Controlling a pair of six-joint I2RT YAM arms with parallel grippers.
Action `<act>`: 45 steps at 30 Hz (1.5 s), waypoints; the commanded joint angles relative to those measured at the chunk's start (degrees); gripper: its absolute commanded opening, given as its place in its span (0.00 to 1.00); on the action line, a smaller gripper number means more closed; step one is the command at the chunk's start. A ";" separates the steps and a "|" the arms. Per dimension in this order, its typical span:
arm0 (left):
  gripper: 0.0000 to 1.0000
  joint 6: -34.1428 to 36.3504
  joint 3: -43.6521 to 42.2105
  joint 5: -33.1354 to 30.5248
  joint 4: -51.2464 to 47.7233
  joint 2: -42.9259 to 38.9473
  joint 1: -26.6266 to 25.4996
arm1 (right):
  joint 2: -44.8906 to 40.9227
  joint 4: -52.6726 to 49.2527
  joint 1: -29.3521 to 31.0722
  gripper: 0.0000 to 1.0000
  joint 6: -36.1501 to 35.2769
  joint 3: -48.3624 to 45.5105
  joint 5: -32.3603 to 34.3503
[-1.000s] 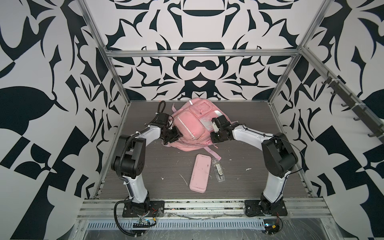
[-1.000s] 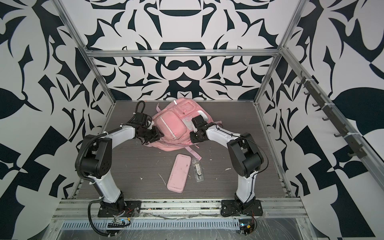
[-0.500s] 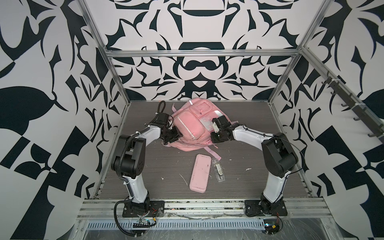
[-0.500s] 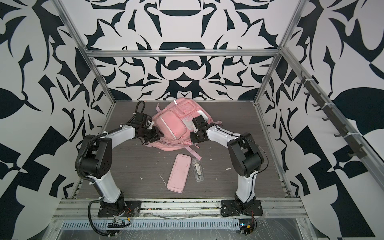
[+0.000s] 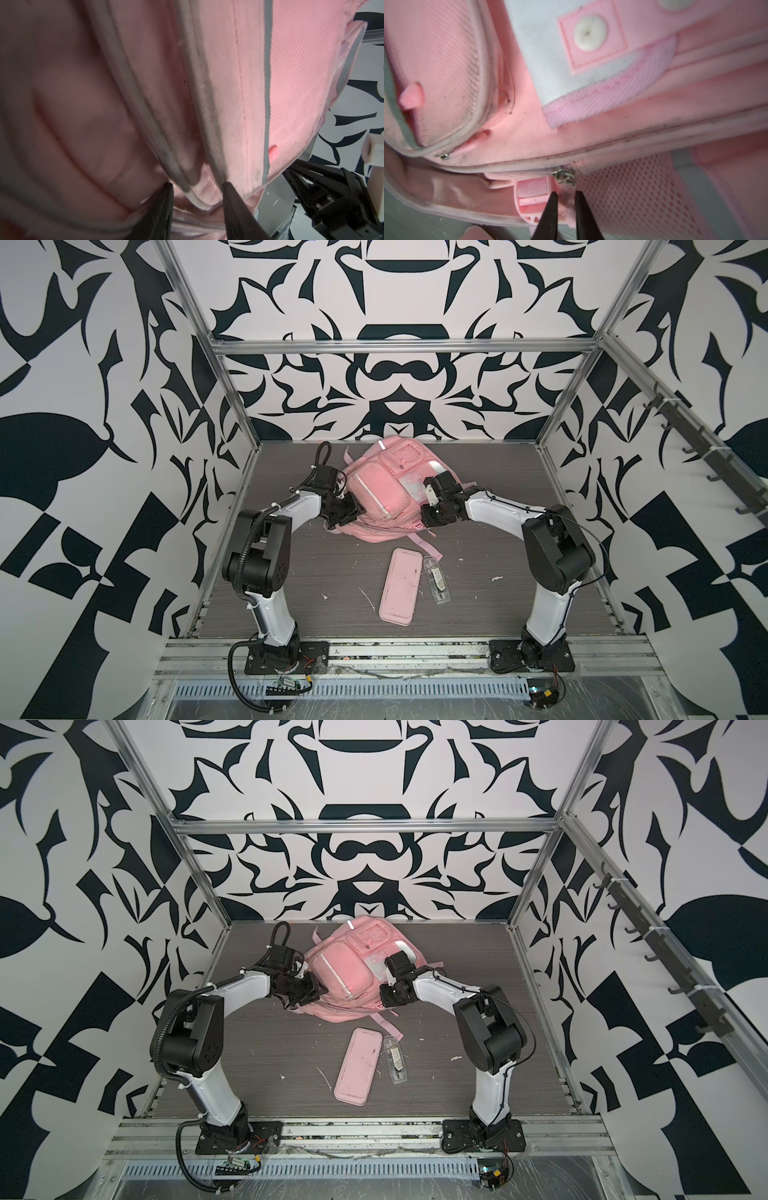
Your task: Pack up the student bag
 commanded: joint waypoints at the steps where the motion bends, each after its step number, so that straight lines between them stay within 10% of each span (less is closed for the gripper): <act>1: 0.42 0.04 -0.71 0.30 -2.20 0.21 0.29 | 0.03 0.63 -0.21 0.15 0.04 -0.49 -0.51; 45: 0.42 -2.23 -2.66 1.61 0.58 -0.80 -0.06 | 2.27 -12.53 10.13 0.00 -2.03 11.82 -3.30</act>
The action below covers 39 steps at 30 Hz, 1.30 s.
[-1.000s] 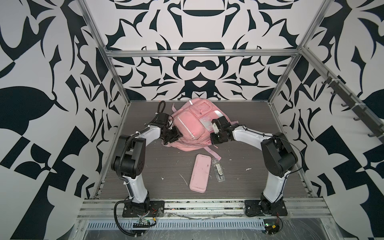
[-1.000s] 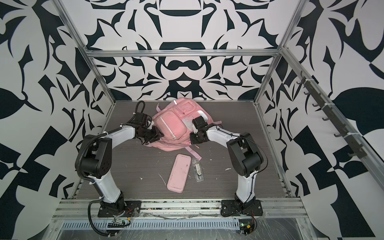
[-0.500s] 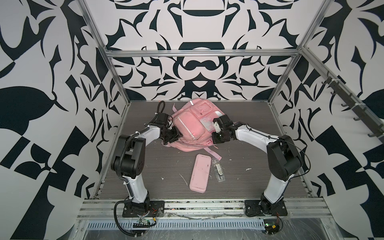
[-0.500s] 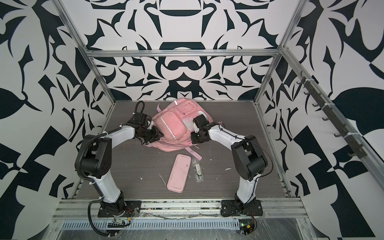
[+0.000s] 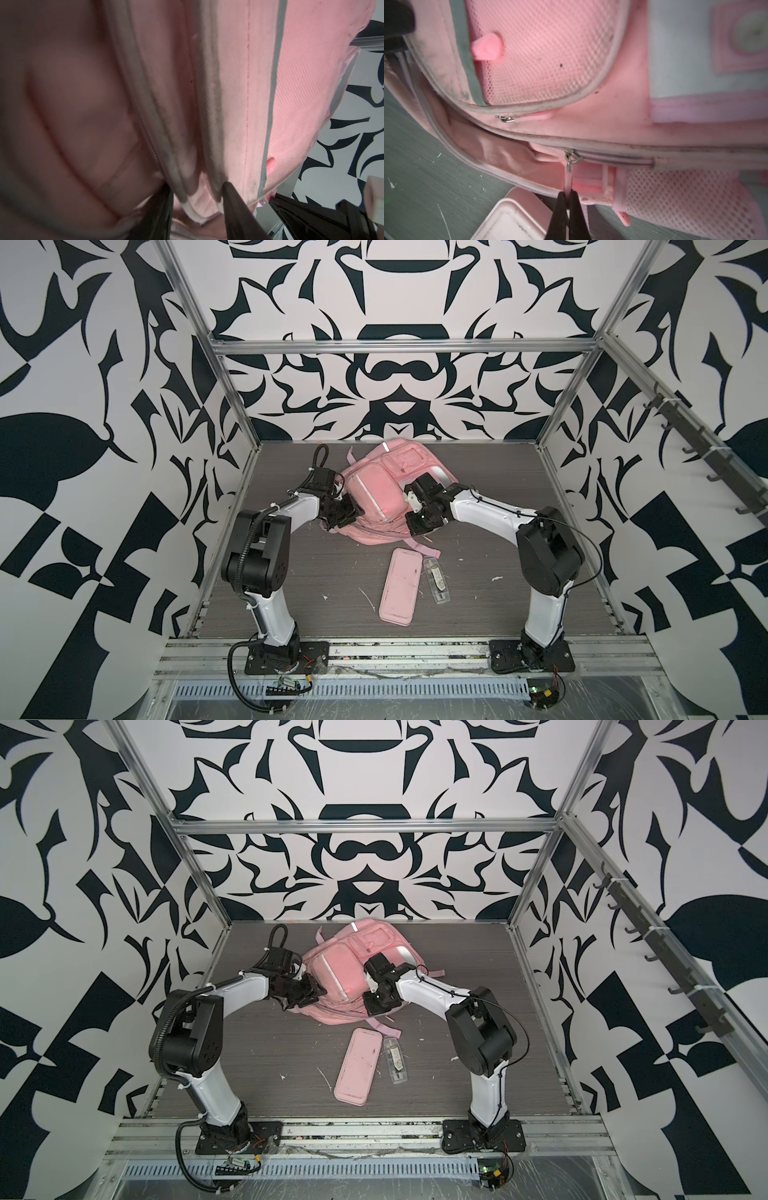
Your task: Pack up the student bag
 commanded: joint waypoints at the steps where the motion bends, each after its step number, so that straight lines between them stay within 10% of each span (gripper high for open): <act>1: 0.42 -0.70 -0.91 0.59 -1.03 -0.63 -0.58 | 0.53 0.12 2.04 0.00 -0.45 3.58 -2.76; 21: 0.42 -0.35 -1.19 0.59 -1.24 -0.60 -0.68 | 3.79 6.62 2.70 0.15 1.32 0.46 -0.91; 39: 0.42 -1.43 -2.10 0.90 -0.21 -1.70 -0.68 | -1.15 3.17 2.69 0.02 0.94 -0.69 4.83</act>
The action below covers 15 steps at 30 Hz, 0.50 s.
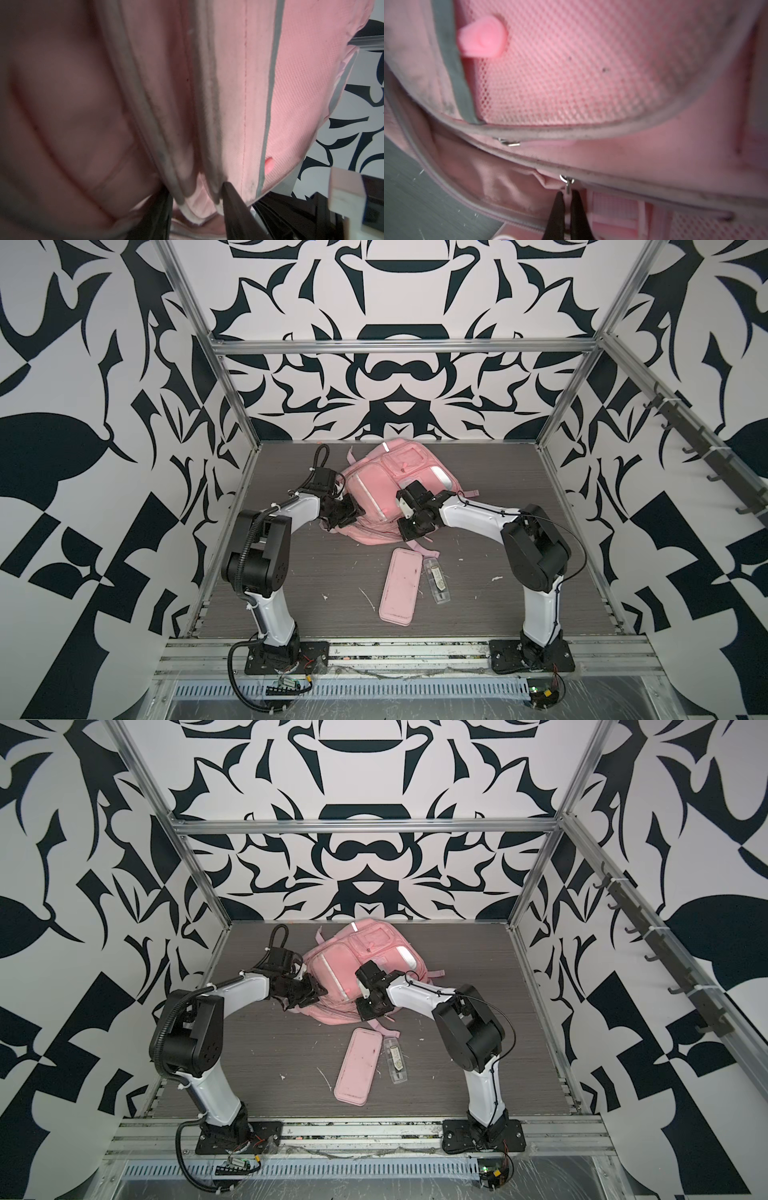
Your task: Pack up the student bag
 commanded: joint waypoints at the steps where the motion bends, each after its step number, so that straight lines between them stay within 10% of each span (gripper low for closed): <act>1: 0.42 -1.30 -1.93 0.89 -0.60 -1.87 -0.39 | -3.97 -2.37 0.46 0.02 -0.43 1.50 2.11; 15: 0.41 -6.61 -3.36 2.38 4.24 -4.94 -3.96 | -0.31 -8.69 5.69 0.00 -2.80 10.63 0.99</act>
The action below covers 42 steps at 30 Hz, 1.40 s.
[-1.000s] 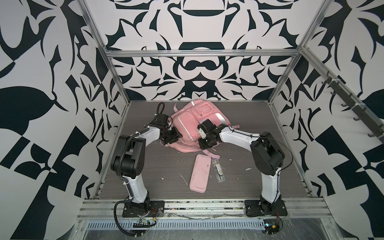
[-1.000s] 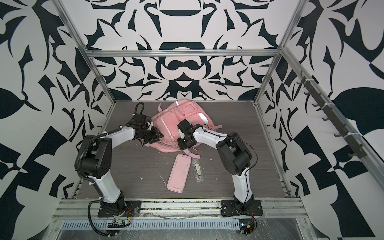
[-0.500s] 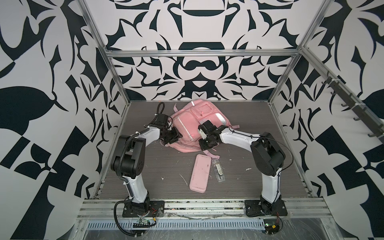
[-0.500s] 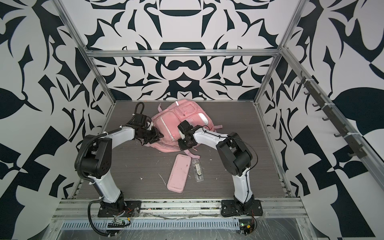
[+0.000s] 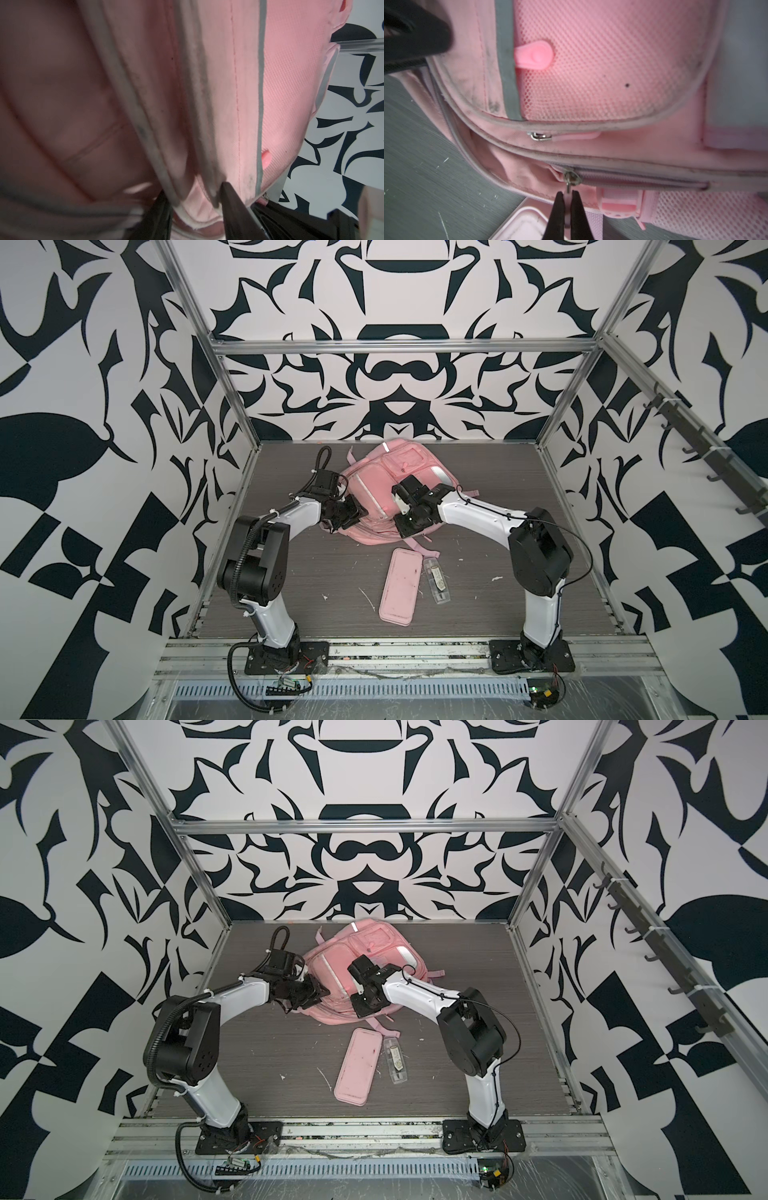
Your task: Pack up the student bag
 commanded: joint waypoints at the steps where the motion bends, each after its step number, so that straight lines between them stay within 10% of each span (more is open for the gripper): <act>1: 0.41 -2.16 -0.80 2.30 2.02 -1.56 -1.99 | 0.61 -0.92 3.03 0.00 -1.83 4.11 -2.41; 42: 0.46 8.84 6.65 -3.32 -10.08 -6.62 -0.77 | -7.14 7.91 -0.87 0.00 3.15 -3.98 -10.04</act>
